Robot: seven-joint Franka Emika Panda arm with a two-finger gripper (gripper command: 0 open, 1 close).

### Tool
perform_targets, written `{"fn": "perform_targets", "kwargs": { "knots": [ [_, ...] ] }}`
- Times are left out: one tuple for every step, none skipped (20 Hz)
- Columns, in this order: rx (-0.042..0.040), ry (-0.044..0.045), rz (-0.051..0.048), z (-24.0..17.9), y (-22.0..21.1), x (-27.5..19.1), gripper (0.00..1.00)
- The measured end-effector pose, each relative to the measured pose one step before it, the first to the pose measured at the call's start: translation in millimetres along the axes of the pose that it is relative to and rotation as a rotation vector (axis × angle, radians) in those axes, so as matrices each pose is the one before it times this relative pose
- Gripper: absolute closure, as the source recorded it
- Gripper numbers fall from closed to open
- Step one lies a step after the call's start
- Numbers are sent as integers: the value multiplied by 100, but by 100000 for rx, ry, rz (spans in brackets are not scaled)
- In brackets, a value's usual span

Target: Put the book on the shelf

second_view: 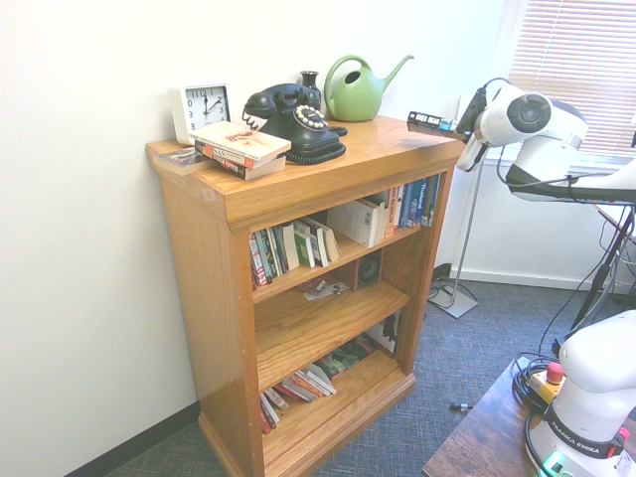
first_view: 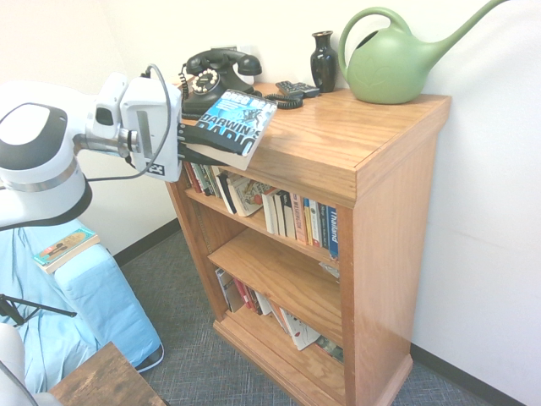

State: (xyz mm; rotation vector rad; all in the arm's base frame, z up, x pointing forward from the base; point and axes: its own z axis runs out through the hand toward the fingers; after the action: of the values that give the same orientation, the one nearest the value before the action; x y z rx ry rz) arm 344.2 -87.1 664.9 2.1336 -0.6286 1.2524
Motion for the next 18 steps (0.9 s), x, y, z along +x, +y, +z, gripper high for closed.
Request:
{"fn": "perform_targets", "kwargs": {
  "knots": [
    [736, -1383, 2985, -1404, 514, -203, 100],
    [758, -1792, 2799, -1241, 474, -369, 100],
    [904, -2343, 2545, -1110, 437, -519, 100],
    [1180, -2517, 2215, -958, 299, -695, 100],
    [1284, -2802, 2302, -704, 105, -786, 100],
    [1494, -3246, 2321, -725, 18, -991, 100],
    [1886, -3373, 2154, -689, -93, -1132, 100],
    [2063, -3923, 1924, -578, -290, -1388, 100],
    [2160, -4361, 1405, -419, -461, -1592, 100],
    [1969, -3259, 892, -326, -524, -1570, 100],
    [1529, -2935, 586, -82, -466, -1556, 100],
    [1180, -2236, 513, 176, -366, -1333, 100],
    [878, -1988, 498, 360, -224, -1164, 100],
    [548, -1950, 594, 475, -97, -975, 100],
    [437, -1831, 593, 438, -95, -688, 100],
    [919, -1342, 617, 78, -238, -252, 100],
    [972, -1679, 537, 118, -348, -246, 100],
    [753, -1828, 165, 296, -467, -262, 100]
  ]
}}
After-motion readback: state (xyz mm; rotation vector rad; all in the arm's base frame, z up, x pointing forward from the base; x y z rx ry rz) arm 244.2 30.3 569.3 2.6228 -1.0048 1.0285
